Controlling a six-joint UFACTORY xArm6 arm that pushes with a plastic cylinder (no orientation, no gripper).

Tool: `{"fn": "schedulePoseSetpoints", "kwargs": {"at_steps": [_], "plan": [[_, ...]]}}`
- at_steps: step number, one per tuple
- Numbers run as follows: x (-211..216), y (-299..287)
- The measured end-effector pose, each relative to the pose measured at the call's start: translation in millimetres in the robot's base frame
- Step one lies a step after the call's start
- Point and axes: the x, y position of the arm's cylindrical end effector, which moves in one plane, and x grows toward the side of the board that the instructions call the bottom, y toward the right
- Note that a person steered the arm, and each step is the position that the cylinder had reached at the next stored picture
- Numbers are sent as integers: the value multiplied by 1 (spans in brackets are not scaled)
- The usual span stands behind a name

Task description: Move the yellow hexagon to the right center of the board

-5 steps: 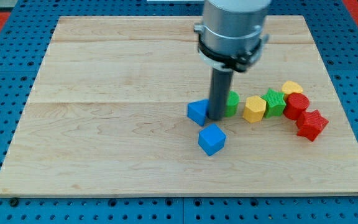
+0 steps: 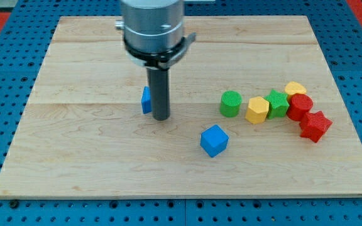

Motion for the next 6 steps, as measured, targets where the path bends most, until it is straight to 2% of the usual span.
{"fn": "schedulePoseSetpoints", "kwargs": {"at_steps": [1,2,4,5,6], "plan": [[0,30],[0,98],[16,192],[51,182],[81,134]]}}
